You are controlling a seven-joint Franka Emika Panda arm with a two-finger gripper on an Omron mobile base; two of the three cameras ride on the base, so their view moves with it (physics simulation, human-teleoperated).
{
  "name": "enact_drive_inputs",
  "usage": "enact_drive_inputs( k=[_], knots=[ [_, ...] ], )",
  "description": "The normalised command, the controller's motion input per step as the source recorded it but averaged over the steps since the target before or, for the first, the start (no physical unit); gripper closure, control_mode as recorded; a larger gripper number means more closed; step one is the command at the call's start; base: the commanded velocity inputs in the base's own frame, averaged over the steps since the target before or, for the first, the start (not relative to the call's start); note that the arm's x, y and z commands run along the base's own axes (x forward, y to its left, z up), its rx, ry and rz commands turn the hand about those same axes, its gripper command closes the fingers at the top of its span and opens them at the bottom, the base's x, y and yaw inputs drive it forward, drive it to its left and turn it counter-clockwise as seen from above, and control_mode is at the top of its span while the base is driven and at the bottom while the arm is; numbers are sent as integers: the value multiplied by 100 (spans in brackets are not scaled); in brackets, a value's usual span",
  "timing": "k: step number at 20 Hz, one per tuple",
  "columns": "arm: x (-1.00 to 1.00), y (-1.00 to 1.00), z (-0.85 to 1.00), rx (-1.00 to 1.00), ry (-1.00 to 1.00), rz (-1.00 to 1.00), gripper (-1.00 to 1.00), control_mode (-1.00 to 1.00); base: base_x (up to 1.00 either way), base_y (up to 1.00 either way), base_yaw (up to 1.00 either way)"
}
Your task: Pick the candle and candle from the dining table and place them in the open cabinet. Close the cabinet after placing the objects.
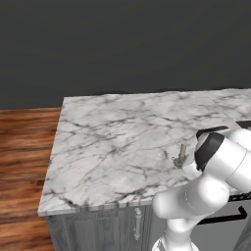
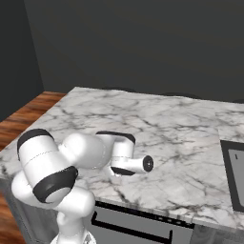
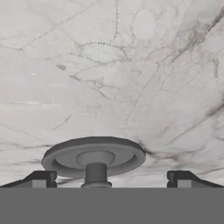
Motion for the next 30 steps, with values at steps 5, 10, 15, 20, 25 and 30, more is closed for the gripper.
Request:
enact_drive_inputs(
  k=[5, 10, 15, 20, 25, 30],
  knots=[
    [21, -1, 0, 2, 0, -2, -100, -100, 0, 0, 0],
    [11, -14, -9, 4, 0, -3, -100, -100, 0, 0, 0],
    [6, -15, -10, 3, 0, -1, -100, -100, 0, 0, 0],
    [6, -3, -3, 2, 0, 0, -100, -100, 0, 0, 0],
    [2, 9, -2, 2, 0, 1, -100, -100, 0, 0, 0],
    [0, 12, -7, 3, 0, 6, -100, -100, 0, 0, 0]
  ],
)
